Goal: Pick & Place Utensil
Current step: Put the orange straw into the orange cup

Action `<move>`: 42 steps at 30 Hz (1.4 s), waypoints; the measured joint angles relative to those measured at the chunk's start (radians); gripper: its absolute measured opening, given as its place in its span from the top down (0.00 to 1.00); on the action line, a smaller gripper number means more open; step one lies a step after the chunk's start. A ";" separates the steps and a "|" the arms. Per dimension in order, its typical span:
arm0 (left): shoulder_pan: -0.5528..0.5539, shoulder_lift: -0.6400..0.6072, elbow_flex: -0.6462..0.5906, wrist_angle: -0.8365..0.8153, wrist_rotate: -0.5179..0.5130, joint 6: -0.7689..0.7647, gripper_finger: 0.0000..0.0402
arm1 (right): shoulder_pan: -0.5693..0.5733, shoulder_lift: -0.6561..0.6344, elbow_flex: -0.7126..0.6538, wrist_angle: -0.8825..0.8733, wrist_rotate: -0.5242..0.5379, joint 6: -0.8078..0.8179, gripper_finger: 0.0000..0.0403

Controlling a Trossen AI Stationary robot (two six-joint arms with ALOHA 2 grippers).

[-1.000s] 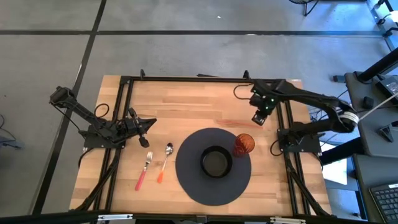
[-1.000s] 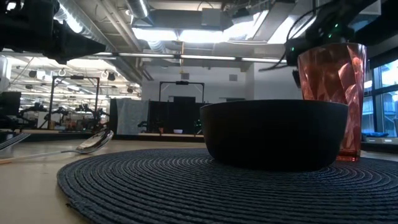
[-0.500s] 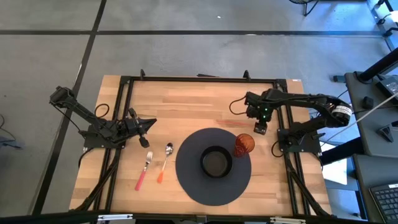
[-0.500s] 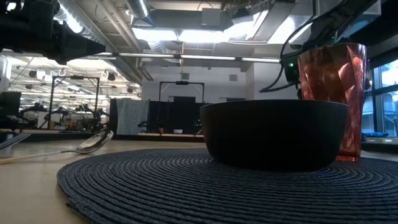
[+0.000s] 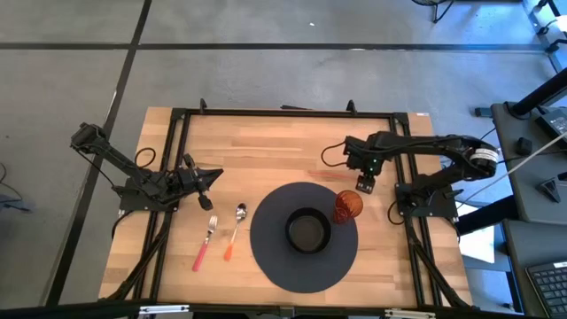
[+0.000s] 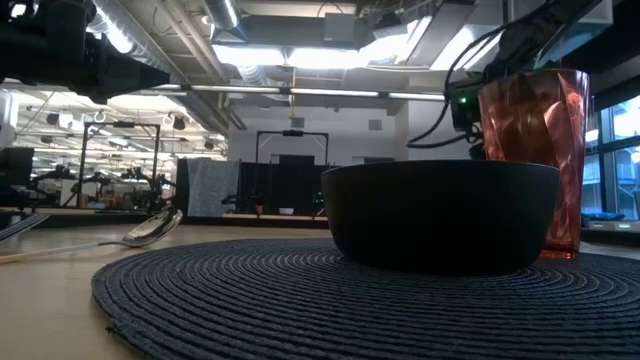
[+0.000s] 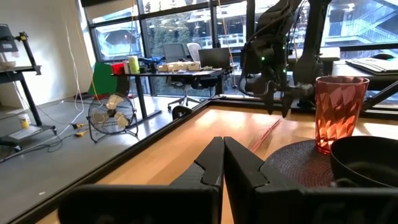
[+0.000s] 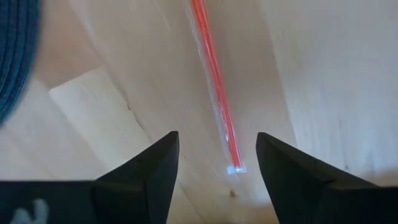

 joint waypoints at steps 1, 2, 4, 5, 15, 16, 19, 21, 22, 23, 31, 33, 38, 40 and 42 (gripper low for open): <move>0.000 0.000 0.000 0.000 0.000 -0.002 0.99 | 0.000 0.013 0.000 0.004 0.000 0.006 0.47; 0.000 0.000 0.000 0.000 0.000 -0.005 0.99 | 0.000 0.028 0.000 0.006 0.000 0.007 0.47; 0.000 0.000 0.000 0.000 0.000 -0.005 0.99 | 0.000 0.059 0.000 0.005 0.000 0.007 0.47; 0.000 0.000 0.000 0.000 0.000 -0.006 0.99 | 0.000 0.075 0.001 0.006 0.000 0.008 0.47; 0.000 0.000 0.000 0.000 0.000 -0.004 0.99 | -0.002 0.173 0.044 0.135 0.042 -0.035 0.47; 0.000 0.000 0.000 0.000 0.000 -0.001 0.99 | -0.003 0.180 0.045 0.136 0.044 -0.037 0.47; 0.000 0.000 0.000 0.000 0.000 0.000 0.99 | -0.007 0.207 0.051 0.131 0.044 -0.035 0.47; 0.000 0.000 0.000 0.000 0.000 0.000 0.99 | -0.007 0.230 0.052 0.128 0.045 -0.036 0.47; 0.000 0.000 0.000 0.000 0.000 0.000 0.99 | -0.007 0.242 0.051 0.130 0.045 -0.035 0.47; 0.000 0.000 0.000 0.000 0.000 0.000 0.99 | -0.007 0.255 0.050 0.132 0.045 -0.036 0.47; 0.000 0.000 0.000 0.000 0.000 -0.003 0.99 | -0.009 0.304 0.052 0.137 0.058 -0.057 0.66; 0.000 0.000 0.000 0.000 0.000 0.000 0.99 | -0.018 0.298 0.050 0.138 0.067 -0.069 0.75; 0.000 0.000 0.000 -0.001 0.000 0.000 0.99 | -0.054 0.286 0.059 0.130 0.076 -0.046 0.97; 0.000 0.000 0.000 -0.001 0.000 0.000 0.99 | -0.061 0.280 0.068 0.127 0.093 -0.032 0.97; 0.000 0.000 0.000 -0.001 0.000 -0.002 0.99 | -0.061 0.271 0.087 0.111 0.106 -0.031 0.96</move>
